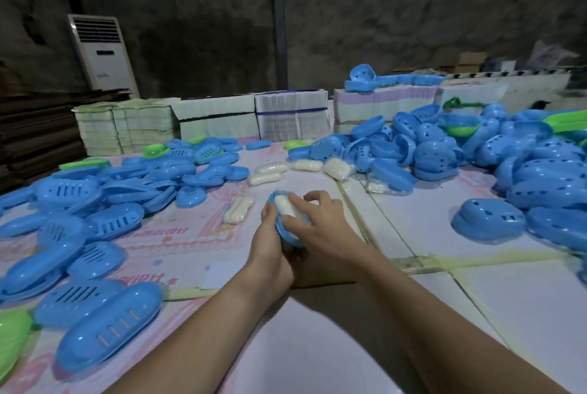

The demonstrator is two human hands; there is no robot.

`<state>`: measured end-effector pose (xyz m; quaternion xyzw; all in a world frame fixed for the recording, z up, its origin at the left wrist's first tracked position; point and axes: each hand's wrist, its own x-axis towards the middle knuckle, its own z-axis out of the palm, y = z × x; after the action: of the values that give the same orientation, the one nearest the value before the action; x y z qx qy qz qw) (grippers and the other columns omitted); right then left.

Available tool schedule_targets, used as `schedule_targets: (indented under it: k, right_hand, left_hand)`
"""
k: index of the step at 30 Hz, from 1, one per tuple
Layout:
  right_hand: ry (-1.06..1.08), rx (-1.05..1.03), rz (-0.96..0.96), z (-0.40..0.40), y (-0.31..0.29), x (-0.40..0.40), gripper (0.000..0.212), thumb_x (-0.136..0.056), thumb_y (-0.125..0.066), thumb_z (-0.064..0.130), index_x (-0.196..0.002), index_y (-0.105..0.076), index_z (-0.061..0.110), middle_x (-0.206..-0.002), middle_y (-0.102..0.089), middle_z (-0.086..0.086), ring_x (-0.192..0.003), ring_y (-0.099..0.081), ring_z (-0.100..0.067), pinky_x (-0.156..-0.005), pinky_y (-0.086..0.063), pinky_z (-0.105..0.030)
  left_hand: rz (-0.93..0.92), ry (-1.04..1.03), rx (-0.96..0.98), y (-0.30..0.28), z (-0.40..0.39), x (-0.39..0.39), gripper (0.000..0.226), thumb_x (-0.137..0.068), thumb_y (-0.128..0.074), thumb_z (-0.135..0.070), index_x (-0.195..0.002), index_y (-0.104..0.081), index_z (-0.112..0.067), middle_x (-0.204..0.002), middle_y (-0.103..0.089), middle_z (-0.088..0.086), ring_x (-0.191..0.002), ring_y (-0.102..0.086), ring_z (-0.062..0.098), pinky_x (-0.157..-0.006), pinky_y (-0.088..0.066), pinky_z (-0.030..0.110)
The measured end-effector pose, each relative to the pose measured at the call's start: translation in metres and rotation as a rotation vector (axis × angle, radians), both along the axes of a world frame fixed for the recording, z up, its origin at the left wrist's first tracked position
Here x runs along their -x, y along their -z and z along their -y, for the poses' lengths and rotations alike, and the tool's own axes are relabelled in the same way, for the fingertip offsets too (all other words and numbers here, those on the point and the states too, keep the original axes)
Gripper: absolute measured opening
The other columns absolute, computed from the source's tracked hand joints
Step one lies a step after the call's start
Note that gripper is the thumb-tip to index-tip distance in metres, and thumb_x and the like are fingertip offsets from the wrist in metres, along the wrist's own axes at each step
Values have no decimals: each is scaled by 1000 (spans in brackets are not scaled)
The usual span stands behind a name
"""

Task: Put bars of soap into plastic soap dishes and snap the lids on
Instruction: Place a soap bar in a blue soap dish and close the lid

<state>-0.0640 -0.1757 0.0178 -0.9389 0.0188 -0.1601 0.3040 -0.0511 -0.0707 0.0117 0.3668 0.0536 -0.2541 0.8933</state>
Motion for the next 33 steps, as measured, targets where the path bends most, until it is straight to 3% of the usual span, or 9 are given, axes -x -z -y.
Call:
schedule_targets:
  k: [3, 5, 7, 12, 16, 21, 23, 27, 33]
  right_hand:
    - [56, -156, 190, 9, -9, -1, 54, -93, -54, 44, -145, -42, 35, -136, -44, -6, -128, -35, -23, -108, -29, -36]
    - [158, -131, 257, 21, -15, 1, 50, -92, -56, 38, -141, -47, 31, -130, -49, -5, -125, -39, -22, -104, -33, -35]
    - [270, -4, 181, 36, -15, 6, 50, -91, -54, 34, -140, -48, 29, -132, -48, -6, -125, -39, -25, -102, -34, -38]
    - [488, 300, -205, 83, -24, 25, 60, -85, -49, 23, -143, -38, 32, -143, -37, -9, -132, -28, -35, -103, -30, -52]
    - [638, 488, -384, 142, -42, 53, 65, -87, -49, 18, -146, -30, 38, -146, -34, -6, -137, -23, -38, -107, -30, -59]
    - [633, 534, -580, 203, -47, 88, 61, -91, -40, 19, -148, -29, 39, -151, -34, -7, -132, -36, -36, -107, -35, -48]
    - [607, 521, -591, 210, -38, 95, 64, -89, -40, 16, -148, -29, 39, -149, -37, -6, -127, -42, -37, -102, -42, -46]
    - [633, 531, -499, 211, -28, 96, 65, -85, -38, 11, -142, -34, 42, -144, -41, 0, -123, -35, -41, -91, -45, -49]
    - [646, 499, -517, 201, -24, 82, 66, -81, -46, 20, -144, -35, 37, -145, -40, -6, -131, -28, -43, -102, -38, -54]
  left_hand:
    - [22, 92, 111, 6, -5, -8, 53, -104, -38, -54, -123, -66, -12, -101, -76, 18, -83, -76, 31, -62, -62, 40]
    - [24, 145, 140, 8, -5, -4, 55, -105, -36, -52, -127, -62, -9, -104, -74, 20, -83, -76, 33, -69, -62, 42]
    - [8, 207, 116, 12, -3, 2, 54, -104, -40, -51, -133, -60, -10, -108, -70, 21, -87, -72, 34, -77, -61, 44]
    - [29, 245, -77, 13, -9, 1, 68, -103, -36, -58, -118, -65, 1, -104, -74, 26, -109, -65, 37, -91, -52, 43]
    - [32, 251, -87, 15, -11, -3, 76, -102, -33, -61, -114, -66, 6, -105, -74, 26, -109, -65, 33, -97, -48, 40]
    - [32, 251, -90, 15, -9, 0, 74, -103, -34, -59, -117, -64, 6, -107, -74, 27, -110, -66, 34, -91, -51, 41]
    - [37, 255, -102, 15, -9, 1, 70, -103, -35, -58, -121, -63, 4, -108, -73, 26, -111, -66, 35, -88, -52, 41]
    - [54, 222, -104, 15, -10, 2, 65, -104, -36, -55, -124, -61, 1, -110, -73, 26, -112, -67, 37, -92, -52, 43]
    - [72, 221, -98, 18, -10, -1, 64, -103, -37, -56, -117, -64, 0, -107, -74, 25, -97, -74, 36, -90, -52, 44]
